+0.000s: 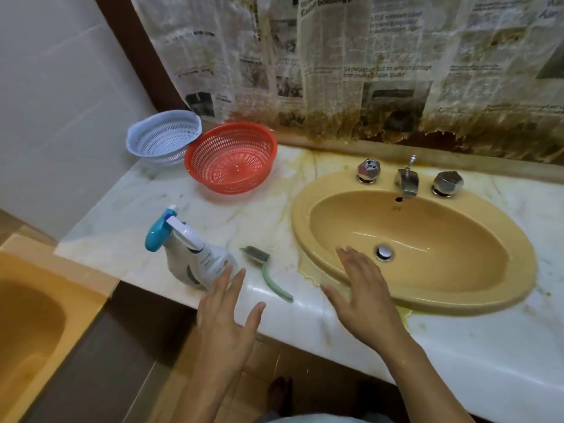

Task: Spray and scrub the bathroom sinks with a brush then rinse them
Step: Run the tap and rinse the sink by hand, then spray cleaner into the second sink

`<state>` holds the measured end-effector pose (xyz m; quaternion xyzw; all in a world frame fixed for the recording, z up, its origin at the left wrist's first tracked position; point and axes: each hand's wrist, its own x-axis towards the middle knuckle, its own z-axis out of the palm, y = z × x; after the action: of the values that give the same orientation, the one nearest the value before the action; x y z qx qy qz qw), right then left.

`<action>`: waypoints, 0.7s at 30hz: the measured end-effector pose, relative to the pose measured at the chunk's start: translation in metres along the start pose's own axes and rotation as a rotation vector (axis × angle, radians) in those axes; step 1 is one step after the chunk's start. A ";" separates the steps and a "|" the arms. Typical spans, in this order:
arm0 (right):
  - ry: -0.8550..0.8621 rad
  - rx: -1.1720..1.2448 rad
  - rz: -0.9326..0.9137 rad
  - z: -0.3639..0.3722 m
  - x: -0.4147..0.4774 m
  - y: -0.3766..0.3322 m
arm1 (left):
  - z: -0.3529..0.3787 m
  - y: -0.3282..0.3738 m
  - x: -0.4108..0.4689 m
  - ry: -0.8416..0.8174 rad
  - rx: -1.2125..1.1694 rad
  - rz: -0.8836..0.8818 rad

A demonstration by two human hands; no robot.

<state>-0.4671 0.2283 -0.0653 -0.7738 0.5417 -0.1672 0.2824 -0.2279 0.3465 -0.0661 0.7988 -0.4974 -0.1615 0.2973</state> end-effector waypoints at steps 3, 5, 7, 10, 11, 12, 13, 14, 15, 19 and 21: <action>-0.035 -0.028 0.008 0.030 0.002 -0.029 | -0.015 -0.029 -0.002 0.007 -0.080 -0.019; -0.056 -0.057 0.017 0.051 0.004 -0.045 | -0.027 -0.046 -0.002 0.022 -0.066 -0.004; -0.073 -0.065 0.022 0.071 0.006 -0.059 | -0.037 -0.060 0.000 0.017 -0.070 -0.014; -0.112 -0.098 0.035 0.096 0.008 -0.072 | -0.046 -0.075 0.009 0.009 -0.086 -0.059; -0.123 -0.120 0.038 0.101 0.008 -0.073 | -0.047 -0.078 0.012 0.006 -0.089 -0.067; -0.132 -0.142 0.042 0.105 0.009 -0.073 | -0.048 -0.079 0.015 0.000 -0.101 -0.070; -0.137 -0.159 0.050 0.107 0.009 -0.074 | -0.049 -0.079 0.018 -0.002 -0.119 -0.069; -0.138 -0.172 0.060 0.108 0.011 -0.074 | -0.049 -0.078 0.021 0.003 -0.136 -0.063; -0.138 -0.186 0.070 0.109 0.013 -0.074 | -0.049 -0.077 0.024 0.012 -0.149 -0.062; -0.118 -0.255 0.079 0.117 0.026 -0.076 | -0.042 -0.070 0.035 0.012 -0.234 -0.118; -0.099 -0.321 0.082 0.124 0.033 -0.078 | -0.039 -0.065 0.039 0.010 -0.263 -0.124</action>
<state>-0.3270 0.2495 -0.1160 -0.7934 0.5782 -0.0284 0.1882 -0.1432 0.3449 -0.0760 0.7829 -0.4203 -0.2392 0.3915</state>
